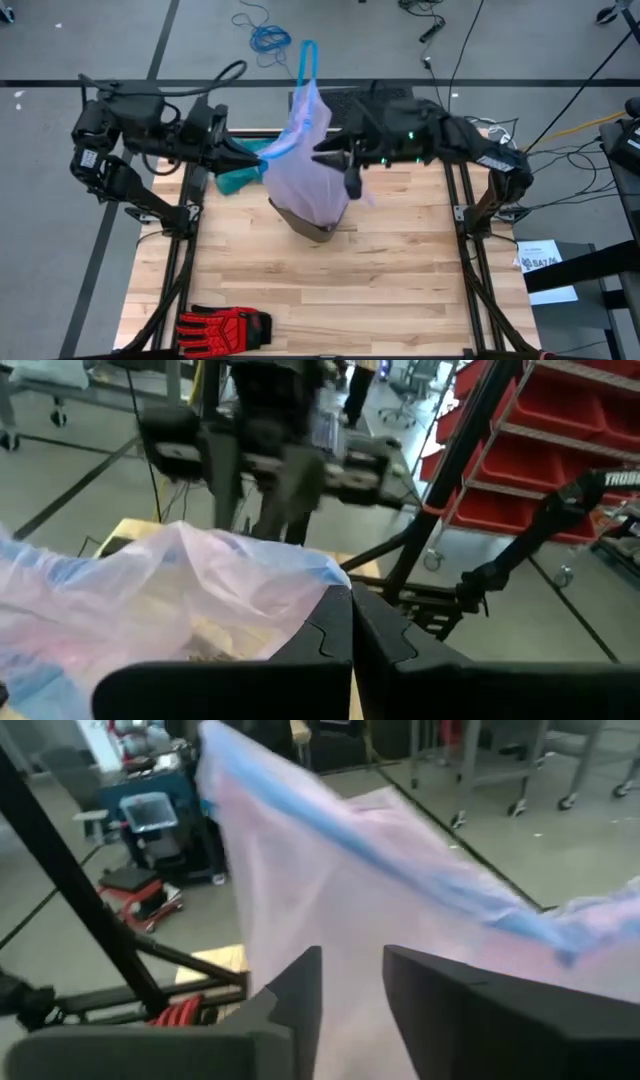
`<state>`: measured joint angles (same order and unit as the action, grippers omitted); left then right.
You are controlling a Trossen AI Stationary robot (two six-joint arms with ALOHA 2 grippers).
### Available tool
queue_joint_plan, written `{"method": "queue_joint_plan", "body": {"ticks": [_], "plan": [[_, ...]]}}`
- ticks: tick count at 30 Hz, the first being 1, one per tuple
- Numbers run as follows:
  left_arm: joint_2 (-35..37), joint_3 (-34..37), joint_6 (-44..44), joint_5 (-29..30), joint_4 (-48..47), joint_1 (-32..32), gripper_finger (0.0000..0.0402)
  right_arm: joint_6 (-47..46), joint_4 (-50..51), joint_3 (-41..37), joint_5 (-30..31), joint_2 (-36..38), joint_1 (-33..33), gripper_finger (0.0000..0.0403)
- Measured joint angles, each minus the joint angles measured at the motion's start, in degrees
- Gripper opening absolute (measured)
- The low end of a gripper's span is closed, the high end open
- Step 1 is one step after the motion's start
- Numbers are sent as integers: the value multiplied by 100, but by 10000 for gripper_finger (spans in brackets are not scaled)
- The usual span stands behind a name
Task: Place trash/remove bag and relplace
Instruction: Remove the pink trash bag from the black trash bin
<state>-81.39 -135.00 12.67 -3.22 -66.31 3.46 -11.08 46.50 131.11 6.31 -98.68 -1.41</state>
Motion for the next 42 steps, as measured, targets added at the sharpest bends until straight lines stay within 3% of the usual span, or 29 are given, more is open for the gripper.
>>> {"method": "queue_joint_plan", "body": {"ticks": [11, 19, 22, 25, 32, 42], "plan": [[29, 0, -272, 164, -15, 0, 0, -327, -1209, 2, 1788, -637, -954, 252], [-110, 0, -406, 203, 41, -46, 0, -307, -1820, 7, 2994, -1270, -1073, 287], [-118, 2, -429, 201, 245, -46, 0, -294, -1795, 9, 3535, -1466, -1072, 272], [-113, 2, -441, 201, 403, -46, 0, -282, -1727, 4, 3858, -1523, -1071, 230], [-19, 2, -450, 201, 595, -46, 0, 262, -1863, 9, 4160, -1508, -1104, 24], [143, 7, -451, 197, 819, -46, 0, -14, -1377, 9, 3724, -1486, -936, 1]]}}
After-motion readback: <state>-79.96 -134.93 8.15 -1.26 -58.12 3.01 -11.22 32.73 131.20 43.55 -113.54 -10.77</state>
